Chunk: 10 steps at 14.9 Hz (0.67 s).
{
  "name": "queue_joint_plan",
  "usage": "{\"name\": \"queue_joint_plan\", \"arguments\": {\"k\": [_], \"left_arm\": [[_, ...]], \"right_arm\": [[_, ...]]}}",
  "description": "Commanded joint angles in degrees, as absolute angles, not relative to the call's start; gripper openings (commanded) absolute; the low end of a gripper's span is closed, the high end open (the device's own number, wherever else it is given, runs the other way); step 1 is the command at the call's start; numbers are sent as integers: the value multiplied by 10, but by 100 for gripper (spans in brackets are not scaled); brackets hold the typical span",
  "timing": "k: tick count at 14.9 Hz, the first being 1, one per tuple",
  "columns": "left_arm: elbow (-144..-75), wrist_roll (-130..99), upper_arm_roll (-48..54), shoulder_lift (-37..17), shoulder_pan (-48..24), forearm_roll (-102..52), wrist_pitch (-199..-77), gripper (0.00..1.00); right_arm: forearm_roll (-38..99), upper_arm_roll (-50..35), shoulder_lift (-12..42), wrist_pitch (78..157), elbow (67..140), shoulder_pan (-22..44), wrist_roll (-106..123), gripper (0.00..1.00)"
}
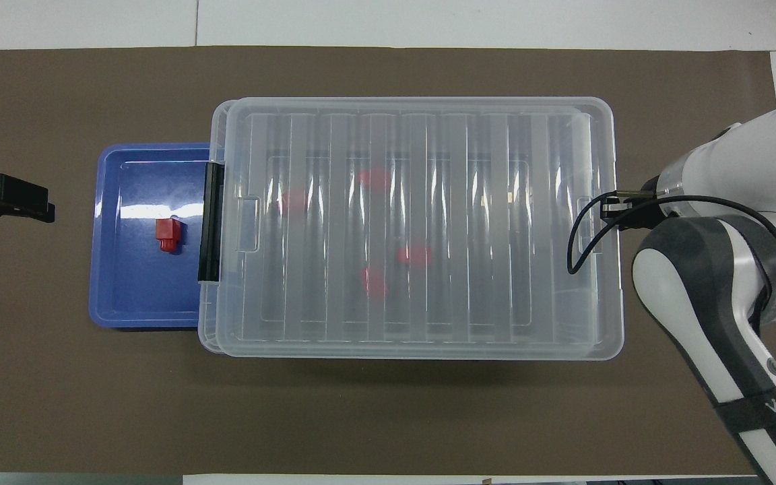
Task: Place red block in blue tray from box
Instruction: 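Slide the lid closed with the right gripper while the left gripper withdraws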
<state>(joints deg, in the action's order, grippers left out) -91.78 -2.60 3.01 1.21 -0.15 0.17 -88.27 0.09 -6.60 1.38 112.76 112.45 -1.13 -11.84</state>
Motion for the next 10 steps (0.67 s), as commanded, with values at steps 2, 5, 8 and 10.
{"name": "queue_joint_plan", "arguments": {"k": [2,5,8,10], "left_arm": [[-919,-17,34,16,6,-3,-877,100],[-920,-17,34,16,6,-3,-877,100],[-919,-17,34,16,6,-3,-877,100],[-919,-17,34,16,6,-3,-877,100]], "right_arm": [[12,-72,6,1125,1129,-16,-116,0],[11,-60,16,1066,1084,-16,-90,0],[10,-52,18,1005,1031,-16,-88,0],[4,-46,18,967,998,-16,-89,0]]}}
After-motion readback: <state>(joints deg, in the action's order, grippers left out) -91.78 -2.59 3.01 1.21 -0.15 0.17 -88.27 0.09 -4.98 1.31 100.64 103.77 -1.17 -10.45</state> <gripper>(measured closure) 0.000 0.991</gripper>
